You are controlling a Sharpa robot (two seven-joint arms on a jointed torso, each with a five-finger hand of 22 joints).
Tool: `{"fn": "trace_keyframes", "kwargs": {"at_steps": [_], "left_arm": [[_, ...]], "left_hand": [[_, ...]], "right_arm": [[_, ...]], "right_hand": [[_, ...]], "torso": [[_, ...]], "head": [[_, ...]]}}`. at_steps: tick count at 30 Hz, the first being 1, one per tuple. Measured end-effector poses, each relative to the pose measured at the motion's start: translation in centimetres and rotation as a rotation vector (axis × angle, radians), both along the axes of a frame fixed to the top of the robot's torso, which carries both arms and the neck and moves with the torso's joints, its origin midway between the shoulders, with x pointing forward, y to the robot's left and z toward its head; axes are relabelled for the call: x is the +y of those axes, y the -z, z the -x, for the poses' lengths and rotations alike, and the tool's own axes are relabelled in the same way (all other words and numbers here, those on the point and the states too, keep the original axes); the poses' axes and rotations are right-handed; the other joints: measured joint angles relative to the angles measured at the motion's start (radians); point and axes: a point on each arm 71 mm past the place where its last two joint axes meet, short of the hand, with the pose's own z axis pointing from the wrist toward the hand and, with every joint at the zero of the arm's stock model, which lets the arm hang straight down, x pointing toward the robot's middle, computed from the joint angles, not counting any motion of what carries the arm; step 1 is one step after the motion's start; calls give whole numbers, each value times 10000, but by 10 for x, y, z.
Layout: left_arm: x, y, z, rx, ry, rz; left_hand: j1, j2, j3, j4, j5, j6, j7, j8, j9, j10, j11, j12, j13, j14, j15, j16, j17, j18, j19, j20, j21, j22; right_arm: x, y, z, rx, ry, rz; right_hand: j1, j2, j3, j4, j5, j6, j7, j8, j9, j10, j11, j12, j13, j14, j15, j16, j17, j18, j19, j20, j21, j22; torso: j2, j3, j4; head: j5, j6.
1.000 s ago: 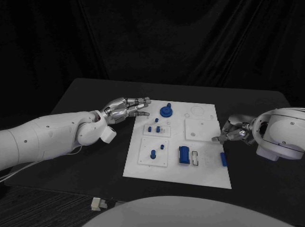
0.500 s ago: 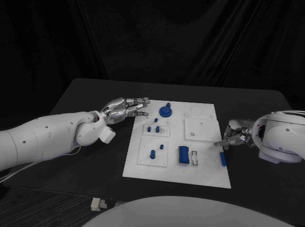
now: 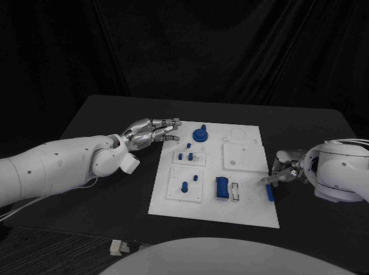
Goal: Assemble the parts on the task board
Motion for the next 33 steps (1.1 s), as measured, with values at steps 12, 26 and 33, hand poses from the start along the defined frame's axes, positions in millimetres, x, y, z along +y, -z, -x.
{"fn": "trace_keyframes", "kwargs": {"at_steps": [12, 26, 33], "left_arm": [[0, 0, 0, 11, 7, -4], [0, 1, 0, 30, 11, -21], [-1, 2, 0, 48, 28, -25]], "left_hand": [[0, 0, 0, 0, 0, -1, 0, 0, -1, 0, 0, 0, -2, 0, 0, 0, 0, -1, 0, 0, 0, -8], [0, 0, 27, 28, 40, -1, 0, 0, -2, 27, 27, -1, -2, 0, 0, 0, 0, 0, 0, 0, 0, -7], [0, 0, 55, 0, 40, -1, 0, 0, -2, 27, 27, -1, -3, 0, 0, 0, 0, 0, 0, 0, 0, -21]], "right_arm": [[0, 4, 2, 90, -116, 166], [3, 10, 5, 244, -164, 133], [7, 11, 5, 271, -65, -84]], "right_hand": [[4, 4, 108, -168, 312, 0, 0, -358, -309, 0, 0, 0, -1, 0, 0, 0, 0, 0, 0, 0, -74, -1], [1048, 73, 680, -960, 2023, 52, 53, -901, -756, 38, 39, 0, -1, 0, 1, 0, 8, 0, 0, 1, -293, -3], [1427, 80, 1129, -1409, 2440, 90, 18, -1058, -831, 38, 42, 0, 0, 2, 8, -49, 7, 0, -1, 1, -373, -4]], "torso": [[-4, -1, -1], [-3, -3, -1], [-4, -3, -1]], "head": [[-5, 0], [-4, 0], [-8, 0]]}}
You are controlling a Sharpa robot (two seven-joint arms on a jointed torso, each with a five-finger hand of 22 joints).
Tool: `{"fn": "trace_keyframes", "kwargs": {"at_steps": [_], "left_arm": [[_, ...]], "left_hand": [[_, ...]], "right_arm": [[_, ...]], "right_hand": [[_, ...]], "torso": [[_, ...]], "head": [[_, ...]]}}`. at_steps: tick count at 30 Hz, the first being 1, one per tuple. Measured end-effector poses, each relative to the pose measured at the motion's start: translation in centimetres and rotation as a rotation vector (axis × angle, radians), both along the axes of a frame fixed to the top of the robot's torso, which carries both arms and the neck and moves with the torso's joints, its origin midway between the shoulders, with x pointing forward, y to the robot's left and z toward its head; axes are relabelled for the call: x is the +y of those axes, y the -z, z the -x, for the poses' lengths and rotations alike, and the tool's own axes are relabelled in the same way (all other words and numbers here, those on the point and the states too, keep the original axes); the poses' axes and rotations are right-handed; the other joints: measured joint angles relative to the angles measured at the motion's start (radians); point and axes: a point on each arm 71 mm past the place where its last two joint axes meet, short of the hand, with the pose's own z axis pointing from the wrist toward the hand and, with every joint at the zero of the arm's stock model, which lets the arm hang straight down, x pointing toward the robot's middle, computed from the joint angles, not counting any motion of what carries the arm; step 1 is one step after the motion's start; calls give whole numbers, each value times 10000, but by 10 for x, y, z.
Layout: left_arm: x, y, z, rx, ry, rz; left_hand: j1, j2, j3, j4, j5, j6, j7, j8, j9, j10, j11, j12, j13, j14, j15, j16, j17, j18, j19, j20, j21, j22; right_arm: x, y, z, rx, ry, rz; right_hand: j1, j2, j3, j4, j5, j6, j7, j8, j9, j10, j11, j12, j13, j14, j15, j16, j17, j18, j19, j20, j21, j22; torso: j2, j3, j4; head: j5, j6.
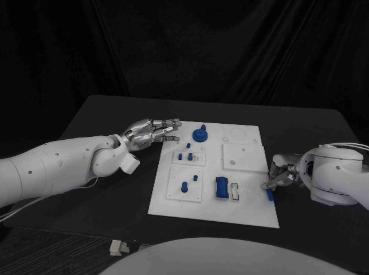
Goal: Assemble the parts on the task board
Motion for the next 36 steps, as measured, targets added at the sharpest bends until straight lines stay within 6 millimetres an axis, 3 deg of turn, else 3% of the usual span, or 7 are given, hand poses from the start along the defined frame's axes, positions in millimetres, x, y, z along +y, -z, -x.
{"fn": "trace_keyframes", "kwargs": {"at_steps": [2, 5, 9, 12, 19, 36], "left_arm": [[0, 0, 0, 6, 3, -2], [0, 0, 0, 17, 9, -7], [0, 1, 0, 29, 11, -15], [0, 1, 0, 37, 10, -22], [1, 1, 0, 49, 1, -39], [1, 2, 0, 94, 28, -62]], "left_hand": [[0, 0, 28, -27, 0, 0, 0, 0, -1, -23, 23, 0, 0, 0, 0, 0, 0, 0, 0, 0, 0, 0], [0, 0, 27, -27, 0, 0, 0, 0, 0, -36, 36, 0, -1, 0, 0, 0, 0, 0, 0, 0, 0, 0], [0, 0, 29, -29, 46, 0, 0, 0, -1, -36, 36, 0, -1, 0, 0, 0, 0, 0, 0, 0, 0, 1], [0, 0, 55, -55, 46, 0, 0, 0, -1, -36, 35, 0, -1, 0, 0, 0, 0, 1, 0, 0, 0, 0], [0, 0, 55, -55, 45, 0, 0, 0, -1, -36, 35, -1, -2, 0, 0, 0, 0, 0, 0, 0, 0, 1], [0, 0, 55, -55, 42, 0, 0, 0, -1, -38, 34, -1, -2, 0, 0, 0, 0, 0, 0, 0, 0, 2]], "right_arm": [[1, 0, 0, -10, 51, -81], [2, -2, -1, -56, 156, -232], [3, -3, -2, -125, 274, -427], [2, -4, -1, -154, 379, -530], [3, -3, 3, -154, 568, -800], [27, -7, 9, 85, 767, -1869]], "right_hand": [[108, -27, 231, -196, 166, 17, 18, -18, -2, 16, 16, 0, 0, 7, 9, -1, 0, 0, 0, 0, -73, 0], [212, -132, 656, -372, 1009, 36, 36, -65, 5, 35, 34, 0, 0, 15, 19, -1, 0, 0, 0, 0, -128, -1], [243, -176, 1325, -709, 1732, 56, 52, -106, 30, 51, 50, 0, 0, 24, 29, -39, -1, 0, 0, 0, -128, -1], [11, -409, 1899, -955, 1977, 56, 52, -128, 51, 51, 50, 0, -1, 24, 29, -39, -1, 0, 0, 0, -128, -1], [-372, -724, 2631, -1188, 2101, 57, 53, -145, 187, 14, 89, 0, -2, 24, 31, -39, -2, 0, 21, 21, -128, -2], [-737, -753, 3049, -1384, 2051, 58, 56, -52, 303, 22, 96, 0, -2, 17, 54, -38, -3, 0, 36, 36, -128, -3]], "torso": [[0, 0, 0], [1, 0, 1], [1, 0, 3], [0, 0, 3], [-1, 0, 2], [-6, 4, -4]], "head": [[0, 0], [0, 0], [15, 0], [25, 0], [13, 0], [9, 0]]}}
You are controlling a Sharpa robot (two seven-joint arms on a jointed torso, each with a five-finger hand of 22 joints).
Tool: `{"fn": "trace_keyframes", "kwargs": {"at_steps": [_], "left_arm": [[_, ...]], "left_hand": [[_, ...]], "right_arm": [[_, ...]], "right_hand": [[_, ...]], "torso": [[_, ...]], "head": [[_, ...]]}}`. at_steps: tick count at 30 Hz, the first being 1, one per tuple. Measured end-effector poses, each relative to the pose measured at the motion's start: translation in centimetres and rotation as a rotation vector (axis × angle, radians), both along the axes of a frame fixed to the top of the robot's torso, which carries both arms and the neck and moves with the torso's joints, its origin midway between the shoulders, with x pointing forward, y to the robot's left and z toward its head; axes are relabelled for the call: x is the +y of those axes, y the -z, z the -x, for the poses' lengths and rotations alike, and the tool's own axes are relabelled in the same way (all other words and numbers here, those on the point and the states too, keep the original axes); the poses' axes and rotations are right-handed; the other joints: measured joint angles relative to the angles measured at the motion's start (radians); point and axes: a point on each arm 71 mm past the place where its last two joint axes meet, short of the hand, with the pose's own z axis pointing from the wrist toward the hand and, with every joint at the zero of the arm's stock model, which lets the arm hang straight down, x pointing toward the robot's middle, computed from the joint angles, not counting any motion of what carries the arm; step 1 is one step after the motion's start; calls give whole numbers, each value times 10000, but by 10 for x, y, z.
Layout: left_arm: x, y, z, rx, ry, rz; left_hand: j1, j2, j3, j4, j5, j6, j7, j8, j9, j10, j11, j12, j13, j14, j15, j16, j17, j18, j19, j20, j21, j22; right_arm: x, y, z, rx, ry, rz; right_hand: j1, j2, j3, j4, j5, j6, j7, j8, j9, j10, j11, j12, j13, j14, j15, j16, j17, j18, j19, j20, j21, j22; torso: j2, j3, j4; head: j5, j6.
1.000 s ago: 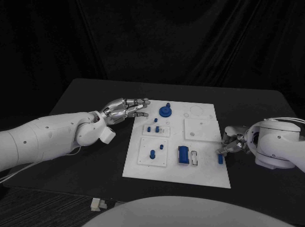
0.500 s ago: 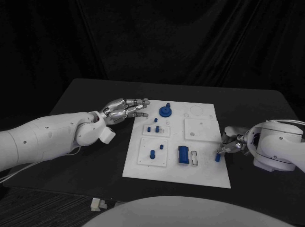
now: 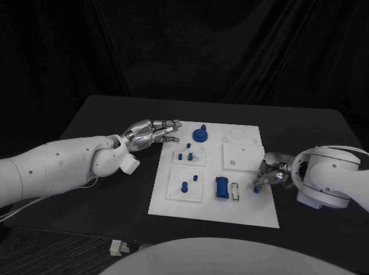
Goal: Assemble the parts on the task board
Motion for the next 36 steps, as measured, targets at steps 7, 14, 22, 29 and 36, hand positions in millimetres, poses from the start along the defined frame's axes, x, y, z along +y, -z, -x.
{"fn": "trace_keyframes", "kwargs": {"at_steps": [7, 14, 22, 29, 36], "left_arm": [[0, 0, 0, 28, 25, -8], [-1, 1, 0, 66, 48, -23], [0, 1, 1, 122, 79, -48], [0, 2, 1, 162, 108, -63], [-1, 2, 1, 184, 128, -66]], "left_hand": [[0, 0, 71, -14, 43, 0, 0, 0, 0, 0, -1, -1, 0, 0, 0, 0, 0, 0, 0, 0, 0, -30], [0, 0, 71, -14, 43, 0, 0, 0, 0, -1, -2, -1, 0, 0, 0, 0, 0, 0, 0, 0, 0, -30], [0, 0, 98, 14, 40, 0, 0, 0, -1, 32, 31, 37, -1, 0, 0, 0, 0, 1, 0, 0, 0, -30], [0, 0, 125, -14, 37, 3, 3, 5, 0, 32, 31, 45, 1, 0, 0, 0, 0, 0, 0, 0, 0, -29], [0, 0, 125, -14, 37, 36, 36, 40, -1, 32, 31, 73, 10, 0, 0, 0, 0, 1, 0, 0, 0, -29]], "right_arm": [[3, 0, 0, 89, 199, -306], [0, 1, -2, 137, 405, -402], [-6, 3, -6, 298, 526, -235], [-6, 8, -16, 559, 794, -225], [3, 12, -23, 789, 937, -389]], "right_hand": [[-305, -16, 174, 23, -593, -37, 37, 1, 43, 9, 8, 0, 0, 8, 8, 0, -1, -1, 0, 0, 0, -1], [-2506, 147, -697, 1902, -4131, 366, -35, 222, 196, -34, -34, 0, 0, 8, 5, 0, -1, 0, 0, 0, 53, -1], [-3867, 377, -1757, 3364, -5410, 385, -6, 26, 132, -61, -62, 0, 0, 8, 5, 1, -1, 0, 0, 0, 4, -2], [-3645, 591, -2076, 3271, -5133, -59, 263, -748, -644, -49, 70, 0, 0, 2, 105, 1, -2, 1, -15, 92, -78, 7], [-3158, 596, -2187, 3160, -4838, -59, 263, -876, -956, -26, 117, 0, 3, -33, 140, -67, -2, 1, -51, 128, -155, 6]], "torso": [[10, -1, 8], [11, -1, 11], [6, -2, 11], [0, -4, 4], [3, -4, 5]], "head": [[-16, 0], [-14, 0], [14, 0], [-12, 0], [-26, 0]]}}
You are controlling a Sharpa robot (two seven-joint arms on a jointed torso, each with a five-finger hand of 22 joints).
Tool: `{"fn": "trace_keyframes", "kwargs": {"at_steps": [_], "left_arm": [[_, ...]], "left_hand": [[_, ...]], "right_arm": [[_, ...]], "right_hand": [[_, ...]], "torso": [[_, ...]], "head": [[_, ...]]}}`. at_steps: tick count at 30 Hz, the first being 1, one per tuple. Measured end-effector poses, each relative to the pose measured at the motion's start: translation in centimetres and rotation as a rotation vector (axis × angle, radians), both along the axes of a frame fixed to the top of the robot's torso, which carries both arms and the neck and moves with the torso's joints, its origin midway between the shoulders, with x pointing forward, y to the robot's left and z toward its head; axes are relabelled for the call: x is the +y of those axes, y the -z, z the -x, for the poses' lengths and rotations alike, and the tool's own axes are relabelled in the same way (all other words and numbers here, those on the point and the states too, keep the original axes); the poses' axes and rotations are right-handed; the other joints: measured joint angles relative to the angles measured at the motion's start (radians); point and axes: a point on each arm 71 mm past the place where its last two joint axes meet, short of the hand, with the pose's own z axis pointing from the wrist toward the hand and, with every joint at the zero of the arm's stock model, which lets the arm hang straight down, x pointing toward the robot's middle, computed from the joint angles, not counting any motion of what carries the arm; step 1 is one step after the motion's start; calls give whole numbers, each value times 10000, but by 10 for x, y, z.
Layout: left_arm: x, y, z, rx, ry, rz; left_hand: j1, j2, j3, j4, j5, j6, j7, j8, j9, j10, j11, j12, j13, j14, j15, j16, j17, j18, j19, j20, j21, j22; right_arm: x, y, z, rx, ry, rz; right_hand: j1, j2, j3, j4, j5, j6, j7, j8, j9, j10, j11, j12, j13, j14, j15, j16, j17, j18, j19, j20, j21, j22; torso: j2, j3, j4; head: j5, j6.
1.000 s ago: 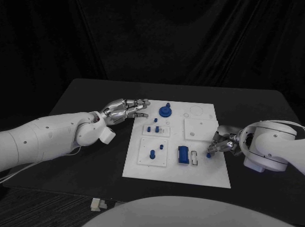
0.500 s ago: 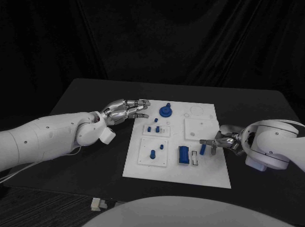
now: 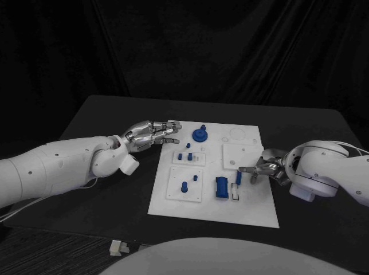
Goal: Assemble the parts on the task board
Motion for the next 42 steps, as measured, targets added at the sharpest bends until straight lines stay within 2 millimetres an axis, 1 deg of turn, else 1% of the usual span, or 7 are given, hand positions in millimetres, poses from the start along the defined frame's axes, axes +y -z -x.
{"fn": "trace_keyframes", "kwargs": {"at_steps": [14, 21, 26, 29, 34, 40, 42], "left_arm": [[0, 0, 0, 32, 33, -5], [0, 0, 0, 53, 38, -20], [0, 1, 0, 69, 50, -28], [0, 1, 1, 82, 59, -33], [-1, 1, 1, 120, 90, -50], [-1, 1, 1, 165, 128, -66], [-1, 1, 1, 180, 138, -73]], "left_hand": [[0, 0, 54, 1, -1, 35, 35, 0, 0, 51, 51, 43, -2, 0, 0, 0, 0, -1, 0, 0, 0, -11], [0, 0, 54, 1, -1, 35, 35, 0, 0, 86, 85, 43, 9, 0, 0, 0, 0, -1, 0, 0, 0, -21], [0, 0, 110, 0, -1, 35, 35, -1, 0, 86, 86, 80, 9, 0, 0, 40, 9, -1, 0, 0, 0, -20], [0, 0, 110, 0, -1, 71, 71, 40, 0, 86, 86, 80, 9, 0, 0, 40, 10, -1, 0, 0, 0, -20], [0, 0, 110, 0, -1, 71, 71, 40, 0, 127, 127, 132, 18, 0, 0, 40, 10, -1, 0, 0, 0, -30], [0, 0, 167, 0, -1, 112, 112, 40, 4, 164, 163, 165, 17, 0, 0, 78, 19, -1, 0, 0, 0, -29], [0, 0, 166, 0, -1, 112, 112, 40, 8, 164, 163, 165, 19, 0, 0, 78, 19, -1, 0, 0, 0, -29]], "right_arm": [[26, 4, -8, 155, -171, -229], [31, 4, -10, 147, -219, -201], [34, 5, -11, 88, -334, -82], [36, 4, -11, 17, -505, 64], [42, 4, -14, -205, -971, 476], [50, 3, -15, -592, -1614, 1036], [54, 2, -16, -744, -1834, 1205]], "right_hand": [[286, -3, -78, -135, 161, 81, 8, -46, -111, 0, 0, 0, 4, 0, 0, 0, 0, 0, 0, 0, -84, -1], [658, -54, -158, -410, 310, 147, 1, -46, -208, 0, 0, 0, 3, 0, 0, -40, 0, 0, 0, -1, -84, -2], [1444, -58, -42, -1009, 894, 147, 0, -143, -308, 7, 6, 0, 2, 0, 0, -79, -1, 0, 0, -1, -193, -3], [1791, -73, 58, -1297, 1006, 147, 1, -156, -393, 19, 17, 0, 2, 0, 0, -79, -1, 0, -1, -1, -220, -3], [1961, -67, 189, -1475, 1006, 250, -2, -201, -444, 19, 17, 0, 1, -2, 2, -79, -1, 0, -1, -1, -262, -4], [2291, 7, 397, -1765, 1401, 343, 19, -132, -431, 19, 17, 0, 1, 5, 11, -79, -1, 0, -1, -1, -286, -4], [2415, 8, 492, -1860, 1684, 338, 12, -133, -429, 19, 17, 0, 1, 5, 11, -79, -1, 0, -1, -1, -299, -4]], "torso": [[3, -11, 12], [5, -4, 12], [4, -2, 7], [3, -3, 5], [2, -8, 1], [-2, -10, -1], [-1, -10, -1]], "head": [[-22, 0], [-45, 0], [-55, 0], [-59, 0], [-93, 0], [-126, 0], [-142, 0]]}}
